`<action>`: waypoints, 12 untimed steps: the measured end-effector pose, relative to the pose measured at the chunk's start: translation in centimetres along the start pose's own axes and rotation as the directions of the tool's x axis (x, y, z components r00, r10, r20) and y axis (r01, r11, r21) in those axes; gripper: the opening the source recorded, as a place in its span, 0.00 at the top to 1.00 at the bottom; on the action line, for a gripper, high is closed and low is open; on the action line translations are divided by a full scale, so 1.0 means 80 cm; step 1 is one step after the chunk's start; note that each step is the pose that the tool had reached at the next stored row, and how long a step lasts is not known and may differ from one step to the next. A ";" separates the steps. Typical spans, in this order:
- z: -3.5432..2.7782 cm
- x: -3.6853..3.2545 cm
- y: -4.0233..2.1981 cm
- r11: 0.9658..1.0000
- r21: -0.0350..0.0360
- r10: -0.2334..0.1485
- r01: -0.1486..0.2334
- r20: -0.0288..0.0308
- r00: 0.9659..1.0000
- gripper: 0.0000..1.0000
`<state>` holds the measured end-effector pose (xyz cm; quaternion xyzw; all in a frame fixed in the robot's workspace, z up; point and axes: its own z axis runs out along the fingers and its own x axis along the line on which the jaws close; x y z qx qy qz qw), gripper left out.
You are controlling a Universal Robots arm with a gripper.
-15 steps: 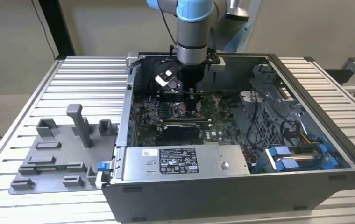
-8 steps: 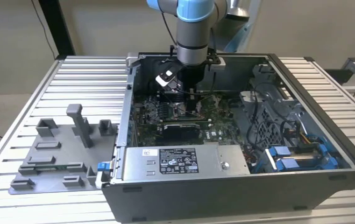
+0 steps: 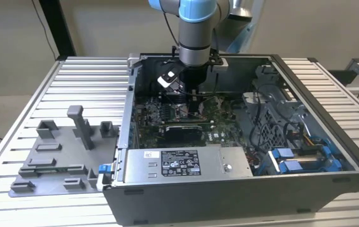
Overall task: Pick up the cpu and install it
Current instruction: 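Install the first cpu locking lever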
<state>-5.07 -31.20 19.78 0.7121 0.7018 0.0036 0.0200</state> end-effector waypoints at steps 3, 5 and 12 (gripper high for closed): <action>0.0001 0.0000 -0.0001 1.000 0.000 0.001 -0.001 0.000 1.000 1.00; 0.0001 0.0000 -0.0001 1.000 0.001 0.002 -0.002 0.001 1.000 1.00; 0.0002 0.0001 0.0001 1.000 0.004 0.004 -0.004 0.006 1.000 1.00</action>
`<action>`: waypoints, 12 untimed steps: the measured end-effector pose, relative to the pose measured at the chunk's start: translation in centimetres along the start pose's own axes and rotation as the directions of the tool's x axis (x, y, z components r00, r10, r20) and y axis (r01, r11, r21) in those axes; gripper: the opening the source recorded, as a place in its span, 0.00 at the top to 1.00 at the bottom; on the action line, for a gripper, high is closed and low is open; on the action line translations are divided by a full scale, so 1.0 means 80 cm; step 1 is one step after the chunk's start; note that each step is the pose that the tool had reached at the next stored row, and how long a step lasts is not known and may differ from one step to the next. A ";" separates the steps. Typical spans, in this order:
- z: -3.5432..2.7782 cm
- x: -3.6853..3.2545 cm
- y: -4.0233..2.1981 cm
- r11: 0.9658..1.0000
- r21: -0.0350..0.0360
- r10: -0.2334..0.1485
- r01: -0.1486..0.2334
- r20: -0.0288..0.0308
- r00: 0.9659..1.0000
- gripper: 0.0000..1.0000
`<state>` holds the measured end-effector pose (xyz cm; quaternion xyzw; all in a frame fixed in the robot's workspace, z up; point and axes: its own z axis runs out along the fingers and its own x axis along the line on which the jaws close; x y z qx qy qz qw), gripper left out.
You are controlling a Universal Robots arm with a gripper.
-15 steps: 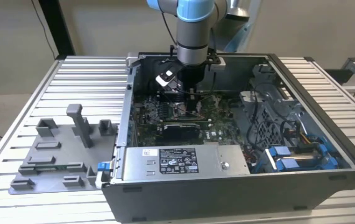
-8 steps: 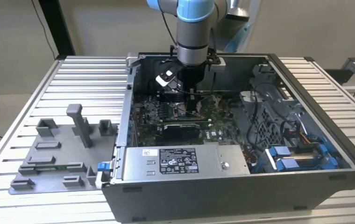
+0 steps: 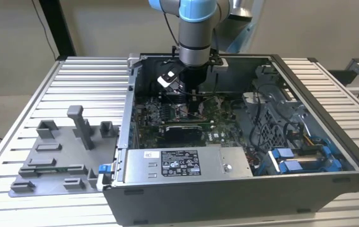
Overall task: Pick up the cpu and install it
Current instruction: 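Install the first cpu locking lever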
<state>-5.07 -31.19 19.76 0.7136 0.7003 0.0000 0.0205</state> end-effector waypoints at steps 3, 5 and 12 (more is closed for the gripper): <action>0.0005 -0.0001 -0.0001 1.000 0.000 0.000 0.000 0.001 1.000 1.00; 0.0009 -0.0001 -0.0002 1.000 0.001 0.000 0.000 0.002 1.000 1.00; 0.0018 0.0000 -0.0002 1.000 0.001 0.000 0.000 0.002 1.000 1.00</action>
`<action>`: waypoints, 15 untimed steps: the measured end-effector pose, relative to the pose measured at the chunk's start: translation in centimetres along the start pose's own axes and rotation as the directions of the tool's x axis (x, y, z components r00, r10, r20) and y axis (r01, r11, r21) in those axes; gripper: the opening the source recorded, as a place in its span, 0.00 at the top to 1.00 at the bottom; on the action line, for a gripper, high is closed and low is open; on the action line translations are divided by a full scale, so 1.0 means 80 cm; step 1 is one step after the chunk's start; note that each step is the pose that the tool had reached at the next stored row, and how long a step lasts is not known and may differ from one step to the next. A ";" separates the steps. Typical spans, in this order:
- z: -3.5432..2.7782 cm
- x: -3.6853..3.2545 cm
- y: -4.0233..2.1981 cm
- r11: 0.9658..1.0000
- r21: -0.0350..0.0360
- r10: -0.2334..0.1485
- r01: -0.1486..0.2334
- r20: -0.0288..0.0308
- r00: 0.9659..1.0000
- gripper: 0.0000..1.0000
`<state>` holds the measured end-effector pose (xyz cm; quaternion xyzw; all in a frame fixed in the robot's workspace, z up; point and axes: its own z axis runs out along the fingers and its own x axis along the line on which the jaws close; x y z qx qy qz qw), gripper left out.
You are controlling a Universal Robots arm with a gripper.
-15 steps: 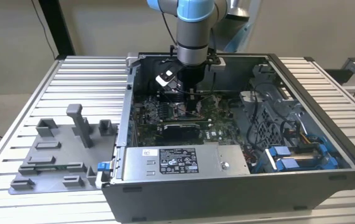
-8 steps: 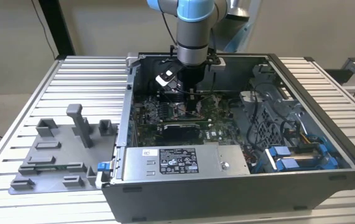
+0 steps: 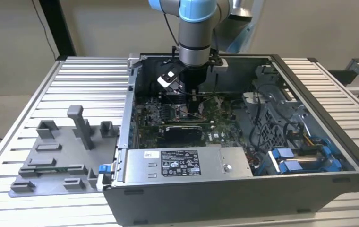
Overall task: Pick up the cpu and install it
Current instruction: 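Install the first cpu locking lever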
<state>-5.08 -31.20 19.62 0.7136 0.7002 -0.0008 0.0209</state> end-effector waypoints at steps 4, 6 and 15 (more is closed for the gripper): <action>0.0002 0.0000 0.0000 1.000 0.000 0.000 0.000 0.000 1.000 1.00; 0.0002 0.0000 -0.0001 1.000 0.000 0.000 0.000 0.000 1.000 1.00; 0.0002 0.0000 -0.0003 1.000 0.000 -0.002 0.002 0.000 1.000 1.00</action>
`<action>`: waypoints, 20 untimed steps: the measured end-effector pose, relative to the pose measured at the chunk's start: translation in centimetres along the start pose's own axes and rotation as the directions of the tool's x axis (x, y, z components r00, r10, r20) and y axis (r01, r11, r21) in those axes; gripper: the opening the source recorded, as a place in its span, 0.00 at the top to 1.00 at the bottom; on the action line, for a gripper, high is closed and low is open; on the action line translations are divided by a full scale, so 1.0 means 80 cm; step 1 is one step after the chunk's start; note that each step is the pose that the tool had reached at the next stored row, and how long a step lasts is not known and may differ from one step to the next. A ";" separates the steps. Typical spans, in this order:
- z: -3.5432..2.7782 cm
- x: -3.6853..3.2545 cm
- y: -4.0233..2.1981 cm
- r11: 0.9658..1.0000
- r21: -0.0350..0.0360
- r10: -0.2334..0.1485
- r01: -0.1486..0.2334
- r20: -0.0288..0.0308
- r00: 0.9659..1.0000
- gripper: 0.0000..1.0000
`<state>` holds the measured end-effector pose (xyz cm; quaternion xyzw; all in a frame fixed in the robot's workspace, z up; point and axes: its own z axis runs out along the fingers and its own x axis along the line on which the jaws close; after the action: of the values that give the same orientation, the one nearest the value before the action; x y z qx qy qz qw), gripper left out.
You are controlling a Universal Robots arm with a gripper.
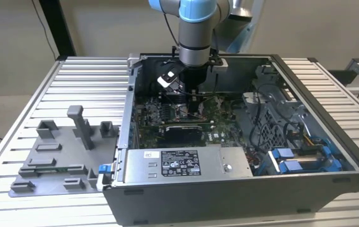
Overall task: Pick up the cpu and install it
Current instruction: 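Install the first cpu locking lever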
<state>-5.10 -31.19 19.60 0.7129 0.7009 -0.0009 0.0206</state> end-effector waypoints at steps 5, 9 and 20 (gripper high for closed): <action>0.0000 -0.0001 -0.0001 1.000 0.000 0.000 0.000 0.000 1.000 0.00; -0.0071 -0.0003 0.0002 1.000 0.000 -0.001 0.001 -0.001 1.000 0.00; -0.0664 -0.0020 0.0019 1.000 0.000 -0.001 0.001 -0.001 1.000 0.00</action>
<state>-5.10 -31.19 24.91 0.7127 0.7011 -0.0004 0.0201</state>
